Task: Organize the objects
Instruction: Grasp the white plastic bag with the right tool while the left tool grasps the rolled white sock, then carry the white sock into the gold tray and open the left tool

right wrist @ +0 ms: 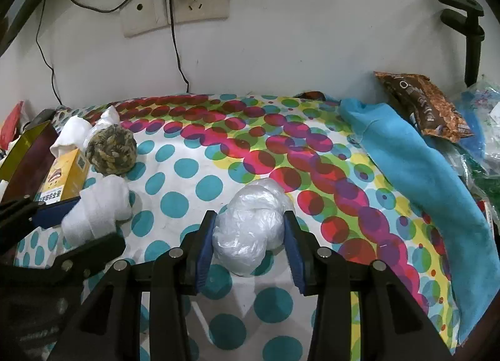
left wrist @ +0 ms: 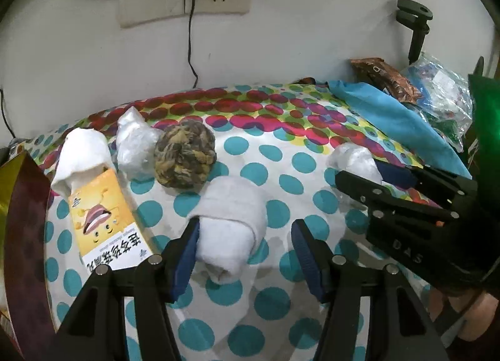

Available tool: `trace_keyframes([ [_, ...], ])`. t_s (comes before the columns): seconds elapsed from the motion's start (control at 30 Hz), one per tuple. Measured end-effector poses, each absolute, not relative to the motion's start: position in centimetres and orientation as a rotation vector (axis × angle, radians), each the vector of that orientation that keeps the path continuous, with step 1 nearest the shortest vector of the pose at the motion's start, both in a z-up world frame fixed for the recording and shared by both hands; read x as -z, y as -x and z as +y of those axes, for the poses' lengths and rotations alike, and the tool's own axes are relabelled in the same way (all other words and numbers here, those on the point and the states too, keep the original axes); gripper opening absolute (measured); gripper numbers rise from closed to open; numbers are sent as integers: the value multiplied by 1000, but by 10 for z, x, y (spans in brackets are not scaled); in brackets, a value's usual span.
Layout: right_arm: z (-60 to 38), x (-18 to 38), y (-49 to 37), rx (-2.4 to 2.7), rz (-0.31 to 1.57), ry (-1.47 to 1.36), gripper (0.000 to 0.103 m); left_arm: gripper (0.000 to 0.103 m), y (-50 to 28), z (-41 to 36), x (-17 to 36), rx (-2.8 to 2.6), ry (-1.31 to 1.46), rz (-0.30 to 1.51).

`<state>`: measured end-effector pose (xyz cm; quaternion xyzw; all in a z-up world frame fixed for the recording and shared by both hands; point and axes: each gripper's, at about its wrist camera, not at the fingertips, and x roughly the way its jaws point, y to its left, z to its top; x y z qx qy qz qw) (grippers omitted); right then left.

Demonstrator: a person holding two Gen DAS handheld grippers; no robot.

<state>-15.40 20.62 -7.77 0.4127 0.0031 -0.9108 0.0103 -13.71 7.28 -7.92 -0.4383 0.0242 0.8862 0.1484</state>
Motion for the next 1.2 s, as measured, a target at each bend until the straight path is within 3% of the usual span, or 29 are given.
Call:
trace_keyframes([
  [0.5, 205, 80, 155, 2832, 29, -1316, 43, 59, 139, 75, 86, -2634, 1244, 182],
  [0.57, 206, 81, 156, 2829, 25, -1320, 43, 40, 138, 74, 85, -2659, 1238, 186],
  [0.67, 207, 82, 156, 2827, 23, -1323, 43, 31, 140, 68, 85, -2671, 1255, 146],
  [1.2, 203, 82, 157, 2830, 24, -1329, 43, 27, 128, 74, 75, -2781, 1187, 205],
])
